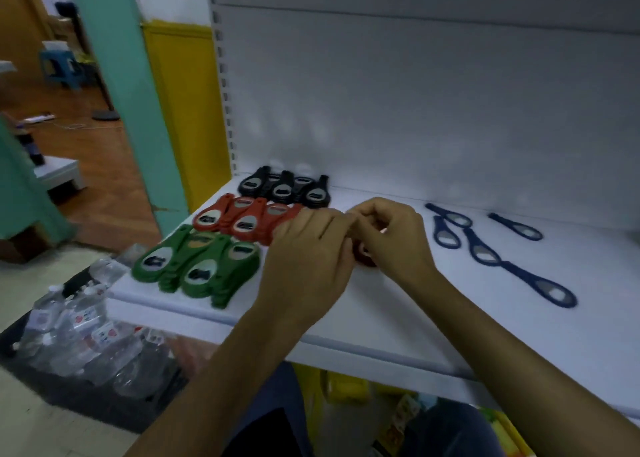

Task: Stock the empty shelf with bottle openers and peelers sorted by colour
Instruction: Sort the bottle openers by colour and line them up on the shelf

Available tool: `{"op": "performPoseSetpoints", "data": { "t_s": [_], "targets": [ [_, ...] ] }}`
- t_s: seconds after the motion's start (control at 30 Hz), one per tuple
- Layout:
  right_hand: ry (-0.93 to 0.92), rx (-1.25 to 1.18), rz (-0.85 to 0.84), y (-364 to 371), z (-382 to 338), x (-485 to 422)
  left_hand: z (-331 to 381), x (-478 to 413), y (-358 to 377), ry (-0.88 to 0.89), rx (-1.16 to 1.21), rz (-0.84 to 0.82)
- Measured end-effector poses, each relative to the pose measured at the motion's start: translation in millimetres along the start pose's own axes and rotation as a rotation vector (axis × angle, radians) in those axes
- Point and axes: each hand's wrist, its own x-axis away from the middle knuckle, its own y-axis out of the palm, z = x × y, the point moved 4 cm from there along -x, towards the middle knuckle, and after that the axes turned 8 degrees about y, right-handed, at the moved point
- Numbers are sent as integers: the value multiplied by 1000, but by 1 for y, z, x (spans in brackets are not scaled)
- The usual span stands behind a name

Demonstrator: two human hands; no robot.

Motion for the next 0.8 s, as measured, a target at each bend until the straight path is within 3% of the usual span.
{"op": "performPoseSetpoints", "data": {
  "t_s": [0.27,0.43,0.63,0.8],
  "targets": [
    [289,370,279,-135,96,32,79,-50,90,127,237,-144],
    [460,810,192,-179,139,53,98,-63,143,152,264,-287],
    [474,737,269,-182,140,51,91,-77,174,152,248,-315],
    [479,265,387,-189,131,44,98,-92,189,238,317,-291]
  ]
}}
